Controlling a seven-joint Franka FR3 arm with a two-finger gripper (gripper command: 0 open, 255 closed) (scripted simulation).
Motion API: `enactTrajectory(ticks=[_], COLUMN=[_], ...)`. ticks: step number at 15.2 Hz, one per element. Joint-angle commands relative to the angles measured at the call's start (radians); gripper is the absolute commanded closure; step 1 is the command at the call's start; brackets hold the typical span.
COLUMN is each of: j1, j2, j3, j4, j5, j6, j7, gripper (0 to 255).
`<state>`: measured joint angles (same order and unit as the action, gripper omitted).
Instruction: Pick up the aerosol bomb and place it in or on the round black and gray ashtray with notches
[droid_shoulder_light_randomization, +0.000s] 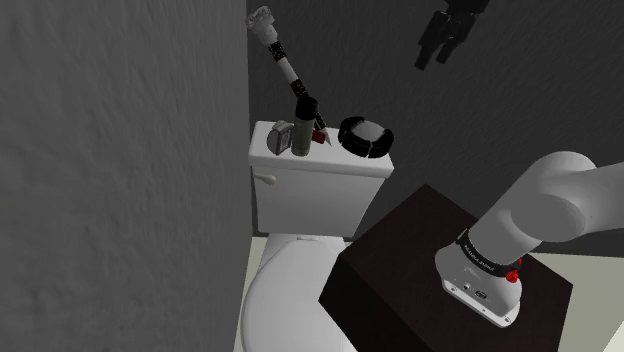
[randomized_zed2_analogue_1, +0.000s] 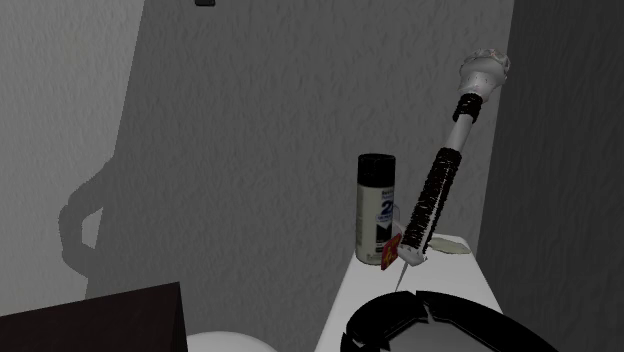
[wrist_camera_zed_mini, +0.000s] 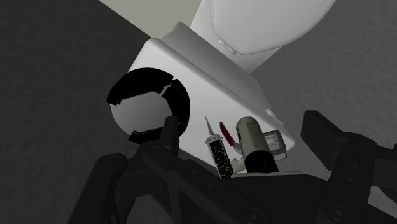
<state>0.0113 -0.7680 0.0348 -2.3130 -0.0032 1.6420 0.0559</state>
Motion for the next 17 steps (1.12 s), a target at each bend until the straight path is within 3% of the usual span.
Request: enactTrajectory(ticks=[1, 9, 17], j1=[0.0, 0.003, 0.004], j2=[0.0, 0.279, 0.584], j3=[0.0, 0.047, 0.087], j4=[0.0, 0.068, 0.219], j5=[0.0, 0.017, 0.007], j6=[0.0, 0.185, 0.311], j7=[0.0, 0.062, 0.125], gripper=[0, 0, 0])
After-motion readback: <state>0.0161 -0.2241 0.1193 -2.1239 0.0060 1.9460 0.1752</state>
